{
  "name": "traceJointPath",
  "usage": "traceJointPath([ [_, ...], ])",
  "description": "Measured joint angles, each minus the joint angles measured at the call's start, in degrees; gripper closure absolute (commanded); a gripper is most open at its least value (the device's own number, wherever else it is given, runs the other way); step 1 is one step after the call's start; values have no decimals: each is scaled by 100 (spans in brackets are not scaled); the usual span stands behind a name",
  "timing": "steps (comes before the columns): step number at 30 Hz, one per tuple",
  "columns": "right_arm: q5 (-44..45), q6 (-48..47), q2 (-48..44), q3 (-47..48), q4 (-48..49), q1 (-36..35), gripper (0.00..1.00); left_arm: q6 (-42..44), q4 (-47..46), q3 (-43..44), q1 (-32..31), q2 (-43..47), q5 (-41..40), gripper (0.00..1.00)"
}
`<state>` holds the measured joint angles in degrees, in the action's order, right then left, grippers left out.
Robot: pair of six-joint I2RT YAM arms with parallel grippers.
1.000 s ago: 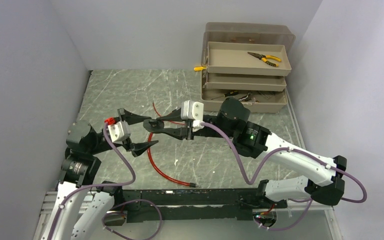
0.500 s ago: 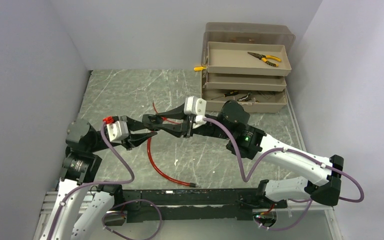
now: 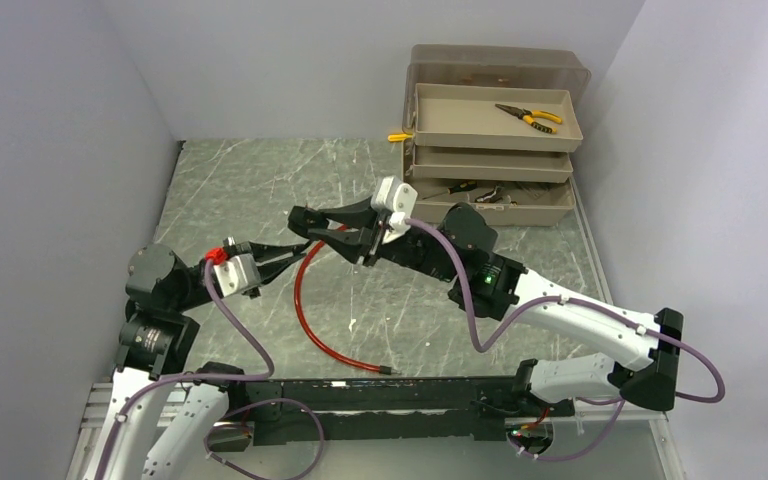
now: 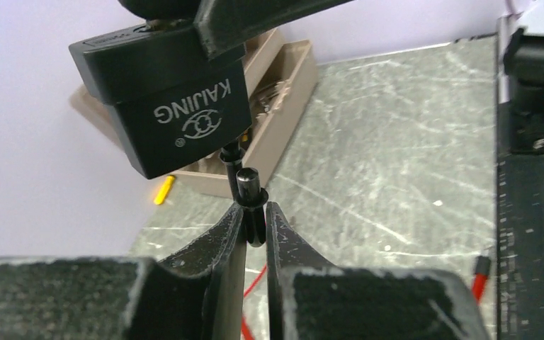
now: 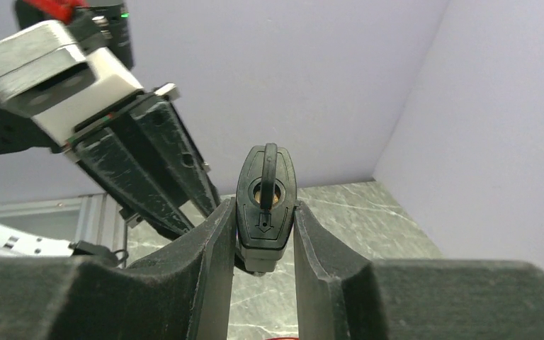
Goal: Unlock with the key
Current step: Unlock the lock, then place the lock at the center of the board.
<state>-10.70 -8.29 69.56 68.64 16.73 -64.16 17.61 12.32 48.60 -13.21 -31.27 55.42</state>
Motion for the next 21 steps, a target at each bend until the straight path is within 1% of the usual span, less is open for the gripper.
traceJointPath([
  [2,267,144,35,-9,35,-2,100,374,142,61,-11,-7,-149,83],
  [4,570,350,74,-50,138,-4,100,761,345,160,-26,-24,-264,73],
  [6,841,610,103,-116,238,7,100,1119,522,258,-55,-63,-308,66],
  [11,1587,1145,179,-546,354,264,100,1749,916,481,-192,-92,-142,50],
  [15,1873,1447,205,-979,409,511,100,1886,1241,632,-236,-168,-4,41],
  [19,1965,1641,201,-1384,688,682,100,1690,1558,951,-236,-428,-210,29],
  [20,1965,1698,197,-1539,859,732,100,1615,1606,1060,-236,-503,-334,25],
  [21,1963,1759,190,-1705,1019,778,100,1558,1635,1147,-236,-562,-446,18],
])
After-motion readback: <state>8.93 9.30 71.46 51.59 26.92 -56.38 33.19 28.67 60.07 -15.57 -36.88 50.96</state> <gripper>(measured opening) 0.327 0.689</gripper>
